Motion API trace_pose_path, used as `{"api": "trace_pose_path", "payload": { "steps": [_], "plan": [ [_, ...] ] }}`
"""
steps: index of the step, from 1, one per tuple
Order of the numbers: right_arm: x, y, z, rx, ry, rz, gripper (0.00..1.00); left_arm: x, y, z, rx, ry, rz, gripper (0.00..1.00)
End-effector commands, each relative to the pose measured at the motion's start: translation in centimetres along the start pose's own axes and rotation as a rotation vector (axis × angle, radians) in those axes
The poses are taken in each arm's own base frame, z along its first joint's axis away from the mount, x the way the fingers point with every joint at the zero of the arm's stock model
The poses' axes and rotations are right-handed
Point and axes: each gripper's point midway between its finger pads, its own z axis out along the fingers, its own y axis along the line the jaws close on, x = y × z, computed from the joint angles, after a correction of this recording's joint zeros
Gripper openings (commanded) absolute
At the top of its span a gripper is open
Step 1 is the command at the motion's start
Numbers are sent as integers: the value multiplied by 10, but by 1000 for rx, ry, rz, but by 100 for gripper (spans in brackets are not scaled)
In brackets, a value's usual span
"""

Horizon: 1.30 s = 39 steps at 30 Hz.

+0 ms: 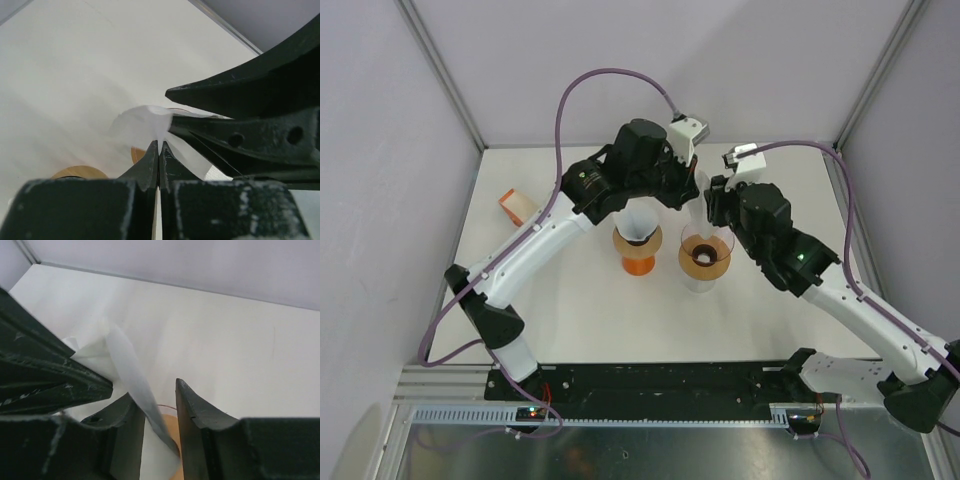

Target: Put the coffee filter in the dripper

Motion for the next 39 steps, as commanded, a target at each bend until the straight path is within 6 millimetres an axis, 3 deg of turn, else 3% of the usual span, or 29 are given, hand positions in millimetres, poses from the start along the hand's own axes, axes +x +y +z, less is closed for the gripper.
{"api": "trace_pose_path", "payload": {
  "steps": [1, 4, 7, 13, 18, 19, 25, 28, 33, 39],
  "plan": [
    [-1, -10, 9, 65, -7, 16, 30, -16, -11, -18, 34, -56, 23, 0],
    [0, -11, 13, 57, -6, 22, 11, -13, -11, -18, 39, -48, 21, 0],
    [-5, -17, 9, 74, -19, 28, 2, -13, -7, -21, 14, -53, 34, 0],
    [-17, -50, -18, 203, -49, 8, 0, -18, 6, -30, -61, -76, 78, 0],
    [-15, -64, -33, 250, -16, -22, 0, -21, 1, -36, -57, -87, 106, 1],
    [-11, -64, -34, 252, 8, -33, 0, -21, -1, -37, -50, -89, 110, 5],
    [-5, -54, -40, 169, 117, -34, 0, -29, -19, -53, 31, -113, 118, 47],
    [-1, -50, -47, 122, 187, -14, 0, -38, -21, -68, 34, -149, 123, 58],
    [13, -27, -56, -23, 311, 40, 0, -44, -19, -86, 18, -185, 142, 65],
    [48, 3, -51, -152, 542, 62, 0, -30, -10, -79, 11, -145, 122, 68]
  ]
}}
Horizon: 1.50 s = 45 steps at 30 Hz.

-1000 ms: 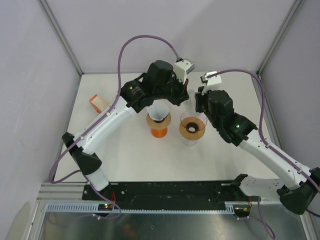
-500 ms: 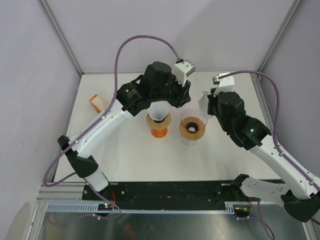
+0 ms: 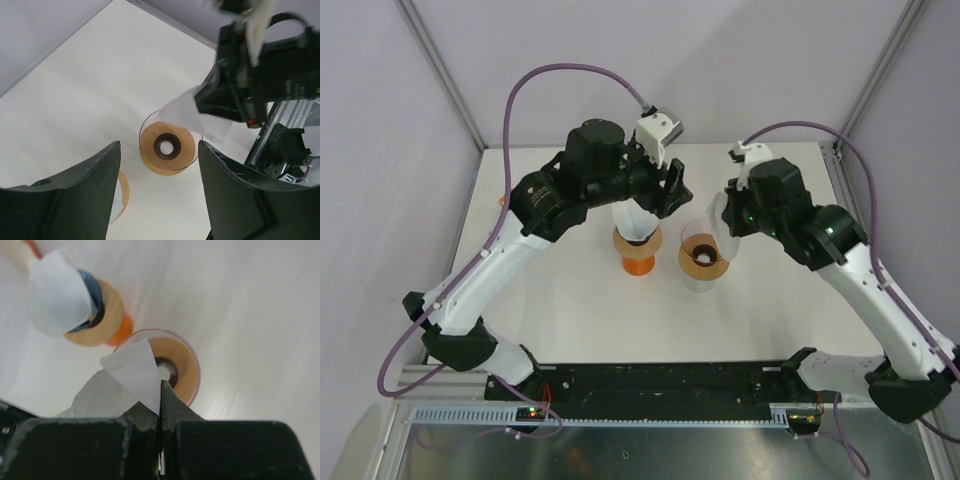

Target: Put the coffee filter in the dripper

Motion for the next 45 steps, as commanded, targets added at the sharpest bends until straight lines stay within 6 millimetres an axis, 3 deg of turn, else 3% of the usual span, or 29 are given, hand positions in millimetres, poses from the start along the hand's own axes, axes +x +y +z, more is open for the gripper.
{"api": "trace_pose_path", "payload": {
  "steps": [1, 7, 18, 23, 29, 36, 41, 45],
  "plan": [
    [34, 27, 9, -124, 230, 7, 0, 4, 7, -5, 2, 3, 3, 68],
    [43, 27, 18, -106, 318, 2, 0, 25, 15, 6, 13, 60, -39, 68],
    [64, 18, 49, -72, 450, -8, 0, 63, 6, 37, 86, 175, -105, 68],
    [64, 20, 58, -73, 463, -8, 0, 77, 1, 50, 121, 221, -139, 72],
    [58, 27, 59, -112, 437, 2, 0, 97, 9, 69, 83, 279, -167, 70],
    [45, 26, 53, -117, 388, 9, 0, 93, 33, 83, -40, 267, -135, 64],
    [32, 24, 44, -112, 331, 17, 0, 96, 33, 86, -38, 276, -124, 60],
    [22, 22, 38, -101, 278, 22, 0, 93, 26, 84, -12, 269, -120, 44]
  ]
}}
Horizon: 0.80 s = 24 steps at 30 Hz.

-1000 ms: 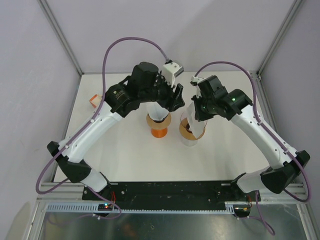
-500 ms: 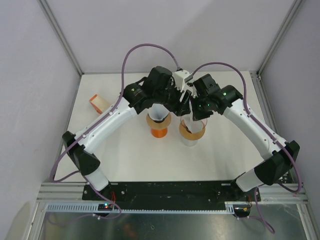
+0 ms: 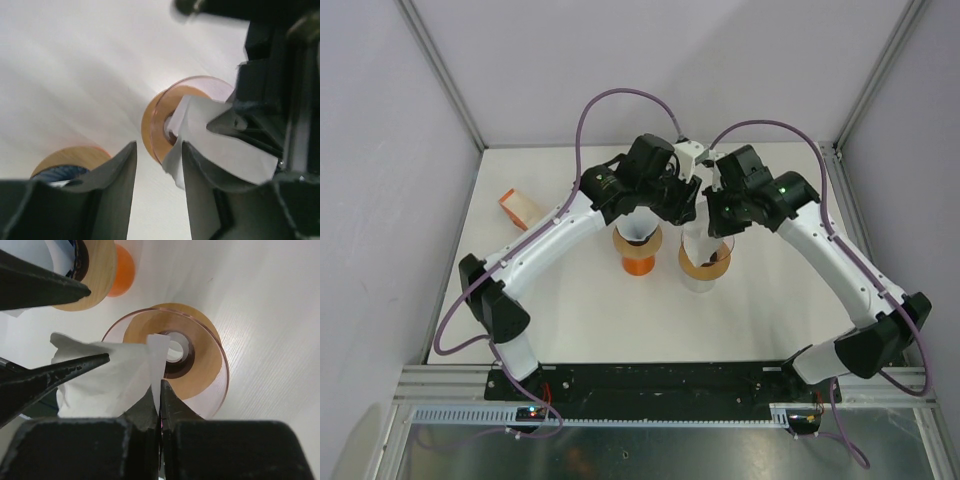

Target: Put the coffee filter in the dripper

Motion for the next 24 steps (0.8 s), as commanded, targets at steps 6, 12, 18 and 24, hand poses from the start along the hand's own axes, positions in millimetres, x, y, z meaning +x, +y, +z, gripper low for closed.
{"api": "trace_pose_path", "payload": {
  "steps": [6, 12, 18, 24],
  "plan": [
    [-40, -4, -43, 17, -234, 6, 0, -24, -17, -22, 51, -76, 30, 15],
    [-40, -18, -48, 63, -270, 24, 0, -26, -9, -29, 2, -90, 61, 0],
    [-49, -9, -55, -19, -391, 17, 0, -39, -8, -42, -21, -135, 89, 0],
    [-51, 3, -56, -18, -491, -19, 16, -51, -37, -60, 67, -182, 105, 0]
  ]
}}
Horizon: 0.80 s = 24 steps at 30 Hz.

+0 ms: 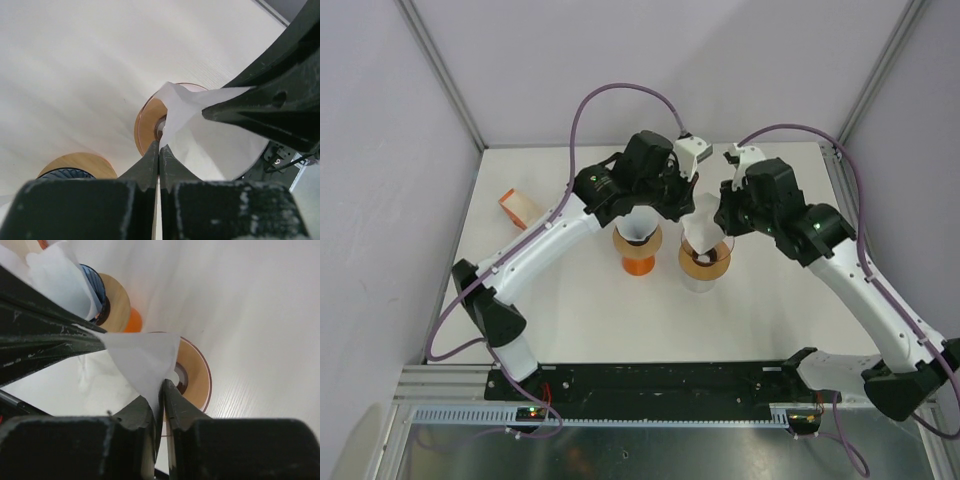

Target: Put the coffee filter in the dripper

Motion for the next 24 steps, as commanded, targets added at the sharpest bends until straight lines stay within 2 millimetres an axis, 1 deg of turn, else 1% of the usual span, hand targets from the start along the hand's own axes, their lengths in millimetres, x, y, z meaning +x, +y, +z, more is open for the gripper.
{"api": "trace_pose_path", "payload": {
  "steps": [1, 4, 6, 9, 11, 12, 14, 16, 17, 19, 21, 22, 24],
  "plan": [
    [-25, 12, -7, -17, -170, -29, 18, -39, -25, -44, 47, -131, 56, 0],
    [-28, 16, -8, -13, -222, -35, 24, -45, -33, -49, 64, -150, 62, 0],
    [-29, 14, -9, 3, -251, -27, 28, -49, -35, -53, 66, -163, 61, 0],
    [-28, 3, -11, 62, -273, -1, 29, -55, -35, -62, 56, -187, 65, 0],
    [-27, -6, -12, 106, -286, 13, 27, -58, -36, -67, 55, -201, 69, 0],
    [-28, -9, -12, 121, -297, 22, 26, -59, -37, -68, 59, -203, 70, 0],
    [-32, -11, -13, 129, -328, 33, 18, -58, -39, -70, 73, -203, 68, 0],
    [-38, -11, -16, 127, -359, 42, 6, -56, -41, -71, 80, -200, 69, 0],
    [-42, -10, -17, 122, -378, 52, 3, -56, -41, -71, 76, -199, 72, 0],
    [-49, -7, -20, 114, -415, 78, 1, -57, -39, -71, 60, -204, 82, 1],
    [-58, 0, -23, 95, -464, 110, 0, -59, -38, -70, 38, -209, 94, 16],
    [-61, 5, -23, 87, -485, 120, 0, -61, -38, -68, 27, -211, 102, 25],
    [-69, 16, -25, 84, -534, 133, 0, -66, -38, -68, -7, -224, 119, 40]
  ]
}}
